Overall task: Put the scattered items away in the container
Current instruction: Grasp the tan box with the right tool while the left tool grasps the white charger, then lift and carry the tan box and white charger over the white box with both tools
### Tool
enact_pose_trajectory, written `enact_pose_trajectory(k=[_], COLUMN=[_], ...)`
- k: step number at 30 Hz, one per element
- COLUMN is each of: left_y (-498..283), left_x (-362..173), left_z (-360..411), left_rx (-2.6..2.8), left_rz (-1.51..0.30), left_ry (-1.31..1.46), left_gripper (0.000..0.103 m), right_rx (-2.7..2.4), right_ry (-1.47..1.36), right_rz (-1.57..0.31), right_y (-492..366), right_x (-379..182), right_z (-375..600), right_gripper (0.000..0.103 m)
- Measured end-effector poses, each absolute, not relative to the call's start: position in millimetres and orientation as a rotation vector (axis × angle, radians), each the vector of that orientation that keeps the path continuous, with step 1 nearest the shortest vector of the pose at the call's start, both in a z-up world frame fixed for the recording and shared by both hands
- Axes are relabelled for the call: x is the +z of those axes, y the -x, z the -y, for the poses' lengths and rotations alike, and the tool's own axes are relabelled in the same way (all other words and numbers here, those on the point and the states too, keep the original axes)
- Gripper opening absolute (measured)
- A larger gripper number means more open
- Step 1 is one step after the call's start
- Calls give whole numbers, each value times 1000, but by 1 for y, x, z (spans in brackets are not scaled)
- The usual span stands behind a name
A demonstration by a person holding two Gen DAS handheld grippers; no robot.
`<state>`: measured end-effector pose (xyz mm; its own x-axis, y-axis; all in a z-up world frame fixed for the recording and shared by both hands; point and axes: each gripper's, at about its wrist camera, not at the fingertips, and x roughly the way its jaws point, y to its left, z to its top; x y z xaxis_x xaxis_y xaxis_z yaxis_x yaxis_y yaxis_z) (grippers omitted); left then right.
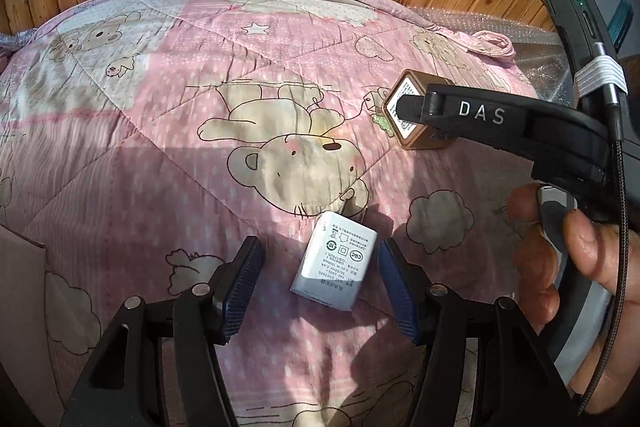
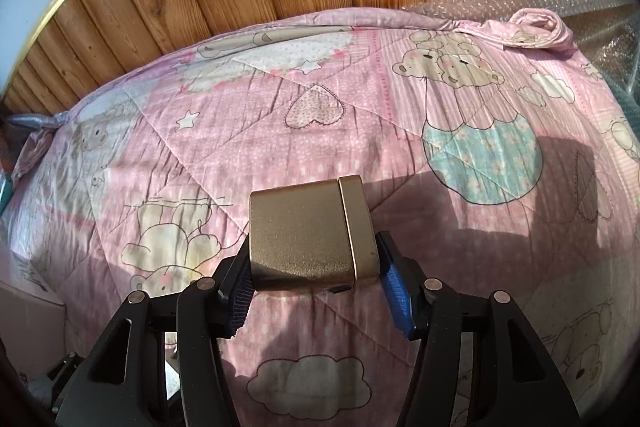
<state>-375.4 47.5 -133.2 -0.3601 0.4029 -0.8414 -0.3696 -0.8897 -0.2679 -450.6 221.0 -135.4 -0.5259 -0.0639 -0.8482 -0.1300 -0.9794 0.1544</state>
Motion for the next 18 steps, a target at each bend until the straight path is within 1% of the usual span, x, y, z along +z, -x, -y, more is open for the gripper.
enact_pose_trajectory(k=[2,4,8,12,18], left_y=[376,378,383,382,370], left_x=[-133,-134,-132,-126,-113], left_z=[-50,-50,-45,-45,-46], left_rx=[2261,2266,2252,2246,2258], left_rz=[32,22,84,100,70], left_ry=[1382,1374,1386,1387,1381], left_gripper=[35,33,33,33,33], right_rx=[2706,2717,2732,2759,2758], right_ry=[1504,1506,1493,1472,1486], right_rz=[-291,-291,-305,-325,-368], right_y=[451,451,444,432,408], right_x=[-136,-136,-131,-120,-116], right_z=[-222,-223,-225,-225,-221], right_gripper=[55,54,54,54,54])
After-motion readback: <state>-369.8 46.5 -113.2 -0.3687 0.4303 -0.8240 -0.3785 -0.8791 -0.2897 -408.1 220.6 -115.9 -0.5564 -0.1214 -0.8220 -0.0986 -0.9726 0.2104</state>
